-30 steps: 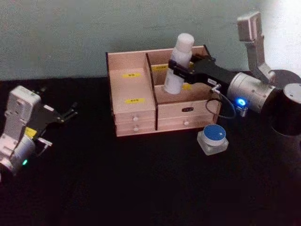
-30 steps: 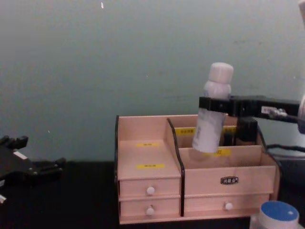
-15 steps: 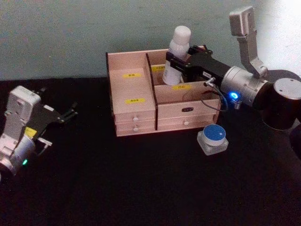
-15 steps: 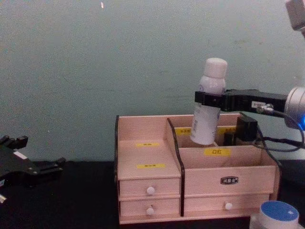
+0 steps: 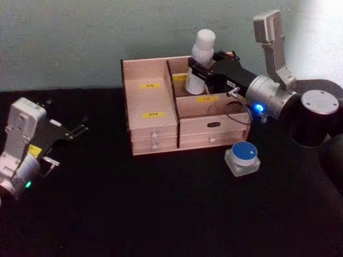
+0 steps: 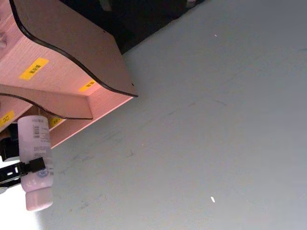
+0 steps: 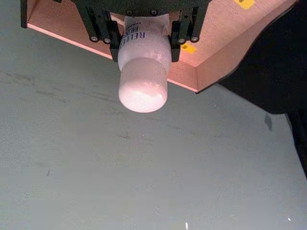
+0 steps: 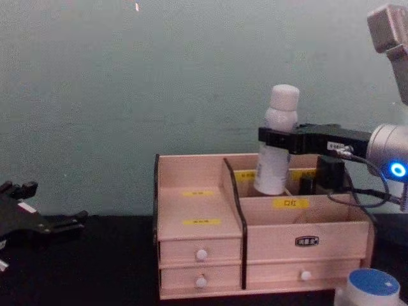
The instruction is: Pick up the facial cleanser and watermelon frost from the table and place them into the tiered storage box.
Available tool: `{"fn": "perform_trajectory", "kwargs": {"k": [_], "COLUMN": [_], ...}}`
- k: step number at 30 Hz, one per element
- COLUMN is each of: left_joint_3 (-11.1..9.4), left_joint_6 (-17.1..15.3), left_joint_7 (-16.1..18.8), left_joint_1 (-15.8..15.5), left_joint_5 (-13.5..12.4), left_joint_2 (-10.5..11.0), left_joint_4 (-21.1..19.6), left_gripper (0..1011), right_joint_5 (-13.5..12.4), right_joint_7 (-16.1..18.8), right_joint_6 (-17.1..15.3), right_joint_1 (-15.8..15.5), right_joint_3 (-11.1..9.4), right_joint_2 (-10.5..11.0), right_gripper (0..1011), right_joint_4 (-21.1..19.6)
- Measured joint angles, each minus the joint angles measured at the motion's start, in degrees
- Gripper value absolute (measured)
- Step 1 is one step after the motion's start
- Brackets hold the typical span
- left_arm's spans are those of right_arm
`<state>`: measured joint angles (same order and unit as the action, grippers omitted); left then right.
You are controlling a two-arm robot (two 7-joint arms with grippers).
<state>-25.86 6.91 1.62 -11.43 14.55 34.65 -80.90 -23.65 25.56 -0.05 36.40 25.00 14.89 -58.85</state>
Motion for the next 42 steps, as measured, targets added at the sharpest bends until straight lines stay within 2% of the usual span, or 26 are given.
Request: {"fn": "perform_trajectory", "kwargs": {"k": [30, 42], "left_joint_3": [0.00, 0.00], "left_joint_6": [0.00, 0.00], "left_joint_7": [0.00, 0.00], "left_joint_1": [0.00, 0.00], "left_joint_5": [0.00, 0.00], "left_joint_2": [0.00, 0.00], "left_joint_4": [0.00, 0.00], "left_gripper": [1001, 1001], "right_joint_5": [4.54, 5.56], "right_joint_7": [1.47, 1.68], "right_joint_6": [0.06, -0.31], "right_joint_1": [2.98, 3.17], "right_joint_3": [-1.26, -1.78], "right_joint_2": [-3.88, -4.58], "right_gripper": [586, 586], "right_joint_4": [9.48, 11.23]}}
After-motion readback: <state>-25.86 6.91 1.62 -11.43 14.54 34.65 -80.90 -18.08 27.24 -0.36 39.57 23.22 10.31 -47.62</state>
